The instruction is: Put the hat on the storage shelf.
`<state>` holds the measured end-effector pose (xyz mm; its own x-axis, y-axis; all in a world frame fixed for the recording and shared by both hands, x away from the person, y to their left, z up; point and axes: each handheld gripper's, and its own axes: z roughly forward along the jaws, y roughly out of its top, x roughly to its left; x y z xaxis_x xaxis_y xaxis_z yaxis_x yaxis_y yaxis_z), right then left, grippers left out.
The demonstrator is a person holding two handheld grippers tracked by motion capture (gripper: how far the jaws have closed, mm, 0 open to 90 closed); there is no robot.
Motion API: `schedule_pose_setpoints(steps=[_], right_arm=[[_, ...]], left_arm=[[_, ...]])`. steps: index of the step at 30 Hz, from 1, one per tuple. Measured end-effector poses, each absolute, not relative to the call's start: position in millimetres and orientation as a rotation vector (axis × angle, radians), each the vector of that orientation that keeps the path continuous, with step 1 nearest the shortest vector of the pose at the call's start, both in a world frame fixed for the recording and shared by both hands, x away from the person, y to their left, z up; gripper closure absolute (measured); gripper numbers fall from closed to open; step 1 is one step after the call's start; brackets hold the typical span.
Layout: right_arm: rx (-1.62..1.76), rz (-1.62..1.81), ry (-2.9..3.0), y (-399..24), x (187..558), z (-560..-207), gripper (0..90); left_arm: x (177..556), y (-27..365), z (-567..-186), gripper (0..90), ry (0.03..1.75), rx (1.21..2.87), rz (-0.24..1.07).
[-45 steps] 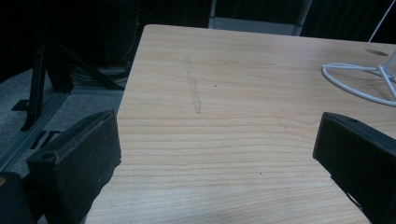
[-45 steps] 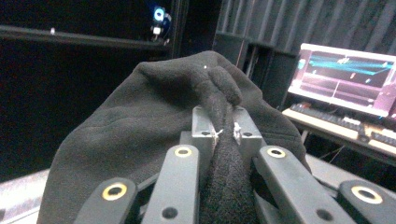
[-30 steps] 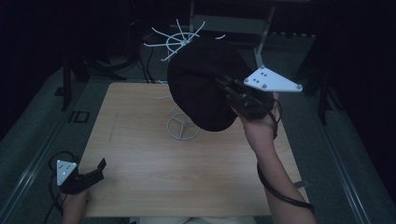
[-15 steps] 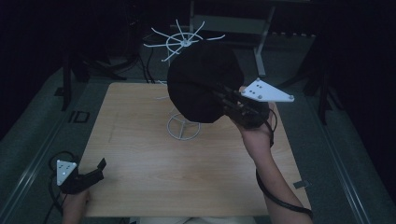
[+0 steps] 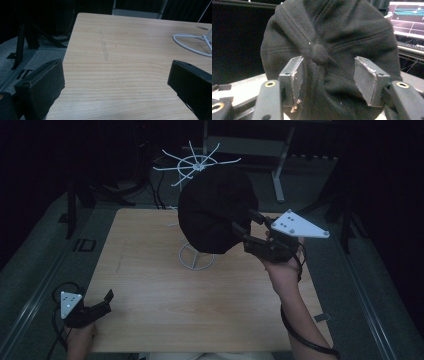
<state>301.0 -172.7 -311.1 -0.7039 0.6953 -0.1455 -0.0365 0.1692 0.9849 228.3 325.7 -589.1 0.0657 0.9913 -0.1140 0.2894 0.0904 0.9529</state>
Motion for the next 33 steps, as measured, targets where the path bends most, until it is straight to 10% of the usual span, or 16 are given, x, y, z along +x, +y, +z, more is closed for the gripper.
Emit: schedule_pose_setpoints(steps=[13, 33], right_arm=[[0.651, 1.570, 1.910, -210, 306, -350, 14.4], [0.807, 1.370, 1.994, -251, 324, -467, 13.7]], left_arm=[[228, 325, -589, 1.4, 1.402, 1.377, 0.924], [228, 325, -589, 1.5, 1.399, 1.378, 0.926]])
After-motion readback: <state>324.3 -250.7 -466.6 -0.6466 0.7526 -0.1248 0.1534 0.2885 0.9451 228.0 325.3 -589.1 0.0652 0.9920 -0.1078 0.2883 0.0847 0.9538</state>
